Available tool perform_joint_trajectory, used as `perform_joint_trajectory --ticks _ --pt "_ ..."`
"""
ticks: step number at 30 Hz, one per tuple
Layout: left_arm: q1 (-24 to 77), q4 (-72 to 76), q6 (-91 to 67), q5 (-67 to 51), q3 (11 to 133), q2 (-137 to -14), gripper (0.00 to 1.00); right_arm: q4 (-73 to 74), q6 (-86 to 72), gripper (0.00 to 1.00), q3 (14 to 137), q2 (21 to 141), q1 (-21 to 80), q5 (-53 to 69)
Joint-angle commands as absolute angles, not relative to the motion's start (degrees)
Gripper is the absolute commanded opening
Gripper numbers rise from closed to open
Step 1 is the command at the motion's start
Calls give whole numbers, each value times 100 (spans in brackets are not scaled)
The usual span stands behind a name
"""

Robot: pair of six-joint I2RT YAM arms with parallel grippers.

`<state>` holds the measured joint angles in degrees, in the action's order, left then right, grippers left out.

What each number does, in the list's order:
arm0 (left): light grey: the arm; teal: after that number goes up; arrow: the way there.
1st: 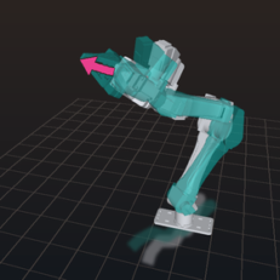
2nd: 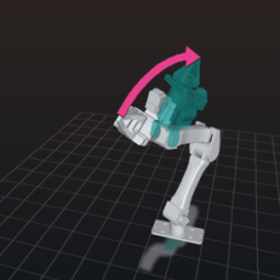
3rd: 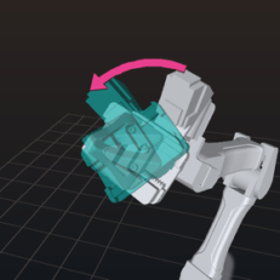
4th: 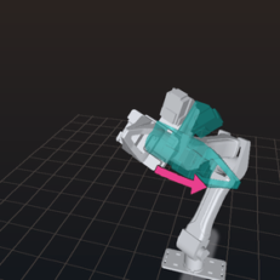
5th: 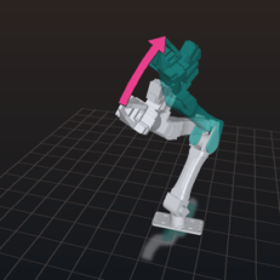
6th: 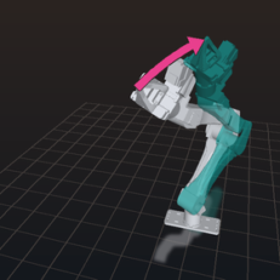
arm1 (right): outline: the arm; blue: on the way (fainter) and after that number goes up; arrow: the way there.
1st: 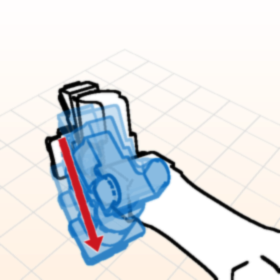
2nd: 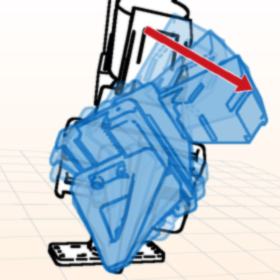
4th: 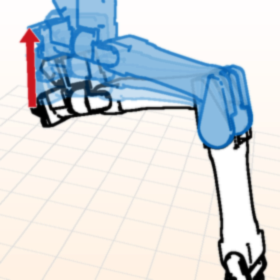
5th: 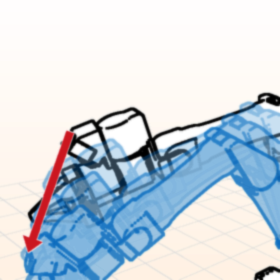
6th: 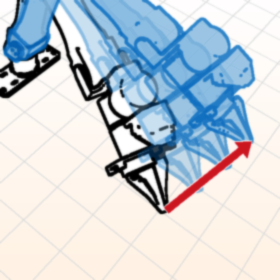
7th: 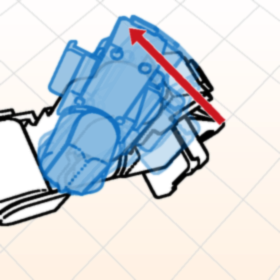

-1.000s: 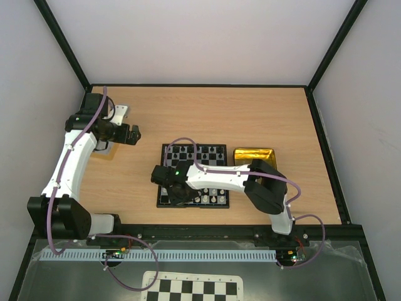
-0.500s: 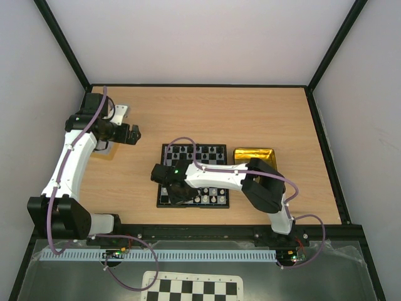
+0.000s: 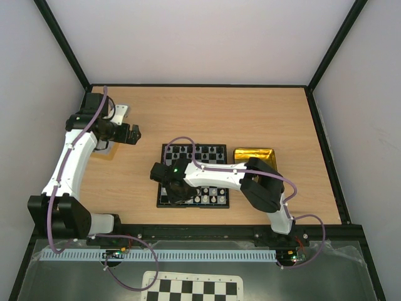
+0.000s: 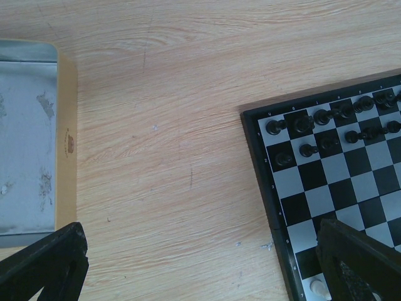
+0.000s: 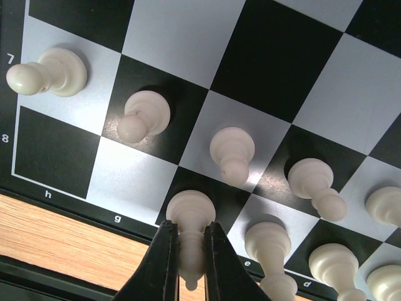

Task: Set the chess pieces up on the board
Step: Place the chess piece on the chessboard.

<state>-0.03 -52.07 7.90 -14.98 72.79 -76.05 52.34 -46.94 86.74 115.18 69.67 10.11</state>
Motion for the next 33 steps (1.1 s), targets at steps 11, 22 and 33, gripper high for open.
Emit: perform_joint_trajectory --ticks 11,22,33 --pt "-35 -5220 759 -1547 7374 -7690 99 5335 -4689 2 8751 11584 6909 932" --pt "-35 -5229 756 -1564 7411 -7725 99 5310 -4714 2 8674 11531 6899 949" --pt "-35 -5226 757 -1566 7418 -7736 99 5292 -4762 2 8599 11478 6899 941"
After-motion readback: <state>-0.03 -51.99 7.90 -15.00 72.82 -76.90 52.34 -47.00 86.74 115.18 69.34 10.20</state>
